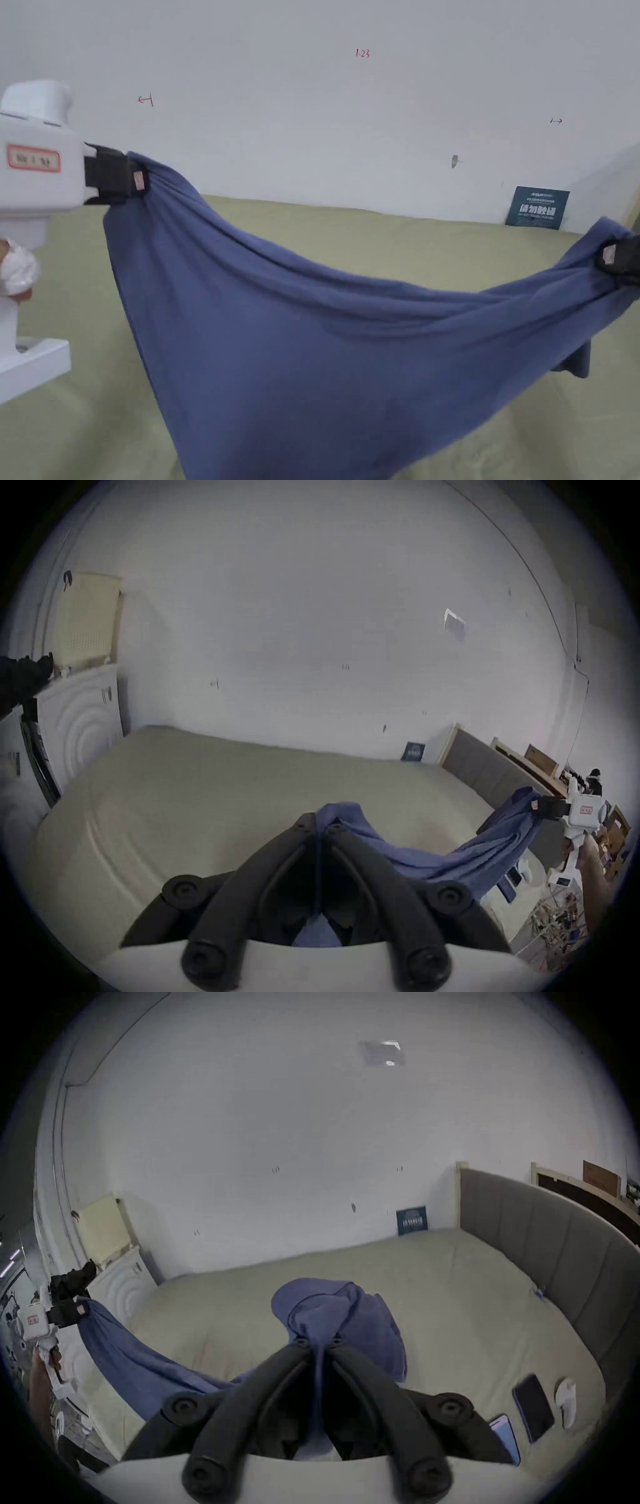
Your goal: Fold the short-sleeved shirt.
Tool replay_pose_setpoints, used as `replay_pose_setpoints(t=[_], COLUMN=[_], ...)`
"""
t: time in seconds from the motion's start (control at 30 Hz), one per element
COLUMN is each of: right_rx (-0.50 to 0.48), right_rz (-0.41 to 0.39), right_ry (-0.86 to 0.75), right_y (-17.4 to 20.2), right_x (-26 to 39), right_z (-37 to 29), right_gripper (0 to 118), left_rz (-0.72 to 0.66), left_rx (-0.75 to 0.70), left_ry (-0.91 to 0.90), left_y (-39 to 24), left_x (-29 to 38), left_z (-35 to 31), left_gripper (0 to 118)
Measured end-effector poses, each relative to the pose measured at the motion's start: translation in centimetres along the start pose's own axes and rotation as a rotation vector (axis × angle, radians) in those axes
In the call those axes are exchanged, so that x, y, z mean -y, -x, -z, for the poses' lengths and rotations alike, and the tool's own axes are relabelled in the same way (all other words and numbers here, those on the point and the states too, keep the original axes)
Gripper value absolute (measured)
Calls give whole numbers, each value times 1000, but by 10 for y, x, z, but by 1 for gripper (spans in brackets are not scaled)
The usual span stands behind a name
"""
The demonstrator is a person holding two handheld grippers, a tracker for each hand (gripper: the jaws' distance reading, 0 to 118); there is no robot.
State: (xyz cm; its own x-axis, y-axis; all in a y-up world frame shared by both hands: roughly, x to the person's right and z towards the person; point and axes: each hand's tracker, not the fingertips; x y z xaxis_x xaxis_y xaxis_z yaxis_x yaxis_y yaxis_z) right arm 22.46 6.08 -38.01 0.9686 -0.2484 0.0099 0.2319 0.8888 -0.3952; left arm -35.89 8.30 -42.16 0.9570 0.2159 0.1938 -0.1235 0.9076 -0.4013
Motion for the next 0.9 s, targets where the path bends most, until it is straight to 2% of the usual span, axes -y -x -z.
replay_pose_setpoints(t=[0.2, 0.3, 0.53, 0.63, 0.9], right_rx=[-3, -31, -45, -28, -16], right_rz=[16, 35, 45, 35, 89], right_ry=[-90, -134, -201, -216, -185], right_y=[-9, -14, -12, -11, -20], right_x=[-37, -57, -94, -99, -80], right_z=[4, 8, 30, 42, 71], right_gripper=[0, 0, 0, 0, 0], left_rz=[-19, -18, 15, 20, -16], left_rx=[-64, -47, -66, -60, -76], left_ry=[-68, -88, -123, -129, -101], left_y=[34, 51, 48, 53, 55], left_x=[-38, -54, -77, -81, -53], left_z=[-7, -4, 10, 22, 53], left_gripper=[2, 2, 2, 2, 2])
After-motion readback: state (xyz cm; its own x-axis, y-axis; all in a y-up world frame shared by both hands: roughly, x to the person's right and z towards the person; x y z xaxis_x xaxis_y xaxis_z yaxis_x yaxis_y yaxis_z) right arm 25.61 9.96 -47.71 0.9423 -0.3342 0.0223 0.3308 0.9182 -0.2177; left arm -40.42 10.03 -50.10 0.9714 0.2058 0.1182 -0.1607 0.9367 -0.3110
